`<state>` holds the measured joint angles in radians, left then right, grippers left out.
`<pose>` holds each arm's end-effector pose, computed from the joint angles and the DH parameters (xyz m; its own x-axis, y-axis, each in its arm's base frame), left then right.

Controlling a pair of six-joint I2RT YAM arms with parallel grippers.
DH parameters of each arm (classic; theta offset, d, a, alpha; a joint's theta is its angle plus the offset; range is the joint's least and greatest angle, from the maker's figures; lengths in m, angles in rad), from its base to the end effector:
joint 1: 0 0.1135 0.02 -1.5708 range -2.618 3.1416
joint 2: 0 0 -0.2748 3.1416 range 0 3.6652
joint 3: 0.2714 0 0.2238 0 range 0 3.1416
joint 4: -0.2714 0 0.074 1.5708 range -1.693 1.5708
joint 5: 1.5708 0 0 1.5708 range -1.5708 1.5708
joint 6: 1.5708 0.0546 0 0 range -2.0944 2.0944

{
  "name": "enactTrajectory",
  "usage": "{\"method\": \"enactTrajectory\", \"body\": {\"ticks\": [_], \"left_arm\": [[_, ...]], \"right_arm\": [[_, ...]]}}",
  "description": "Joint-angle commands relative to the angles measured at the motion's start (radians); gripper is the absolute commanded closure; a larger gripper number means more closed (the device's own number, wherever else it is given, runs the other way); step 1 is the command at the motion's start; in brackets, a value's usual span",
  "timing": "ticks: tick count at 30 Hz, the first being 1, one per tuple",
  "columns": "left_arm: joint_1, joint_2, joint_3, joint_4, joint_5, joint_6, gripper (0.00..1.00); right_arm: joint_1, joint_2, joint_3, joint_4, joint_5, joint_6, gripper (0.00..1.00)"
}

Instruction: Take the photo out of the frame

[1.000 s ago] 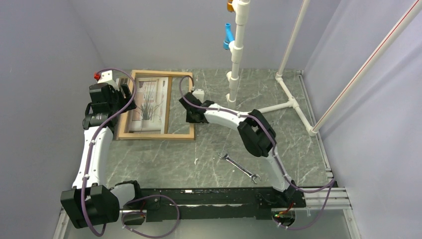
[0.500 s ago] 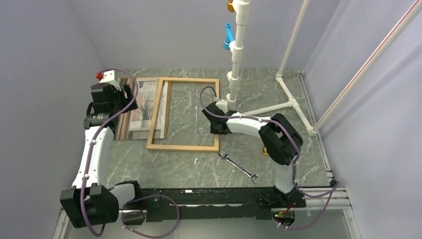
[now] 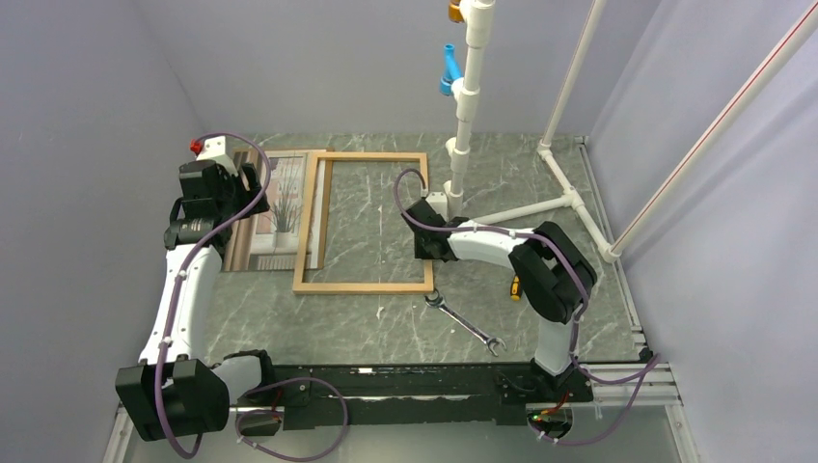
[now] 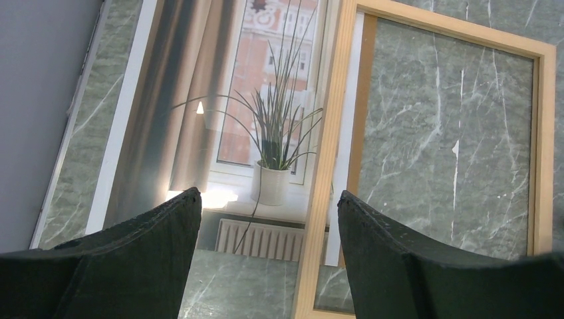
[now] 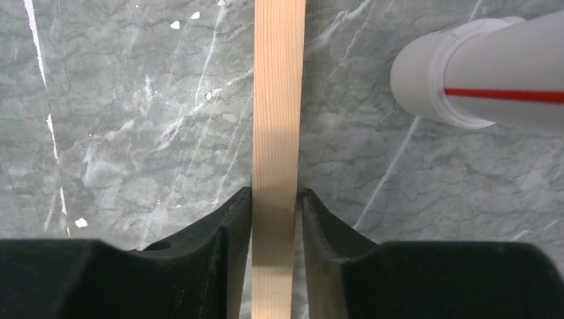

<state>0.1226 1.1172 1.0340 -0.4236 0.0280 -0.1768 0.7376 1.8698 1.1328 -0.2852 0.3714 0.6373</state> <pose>0.2303 0.0268 0.3400 -0.4570 -0.2334 -0.8583 -0.1811 0.9691 -0.1671 0.2842 0.2315 0.1691 -0.7971 0.0249 -0.6034 -0.0153 0.9980 0.0614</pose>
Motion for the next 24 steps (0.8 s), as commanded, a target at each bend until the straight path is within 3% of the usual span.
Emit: {"method": "enactTrajectory", "body": {"ticks": [1, 7, 10, 24], "left_arm": [[-0.003, -0.004, 0.0, 0.038, -0.001, 0.017, 0.22], [-0.003, 0.01, 0.008, 0.03, 0.004, 0.019, 0.22], [-0.003, 0.007, 0.001, 0.035, 0.003, 0.017, 0.22], [-0.004, 0.021, 0.009, 0.029, 0.01, 0.02, 0.22]], "right_arm": [[-0.038, -0.051, 0.02, -0.013, 0.004, -0.058, 0.57], [-0.036, -0.073, 0.039, -0.015, -0.01, -0.097, 0.45], [-0.035, -0.051, 0.051, -0.022, 0.008, -0.097, 0.45], [-0.071, 0.065, 0.029, 0.058, 0.155, 0.022, 0.81]]}}
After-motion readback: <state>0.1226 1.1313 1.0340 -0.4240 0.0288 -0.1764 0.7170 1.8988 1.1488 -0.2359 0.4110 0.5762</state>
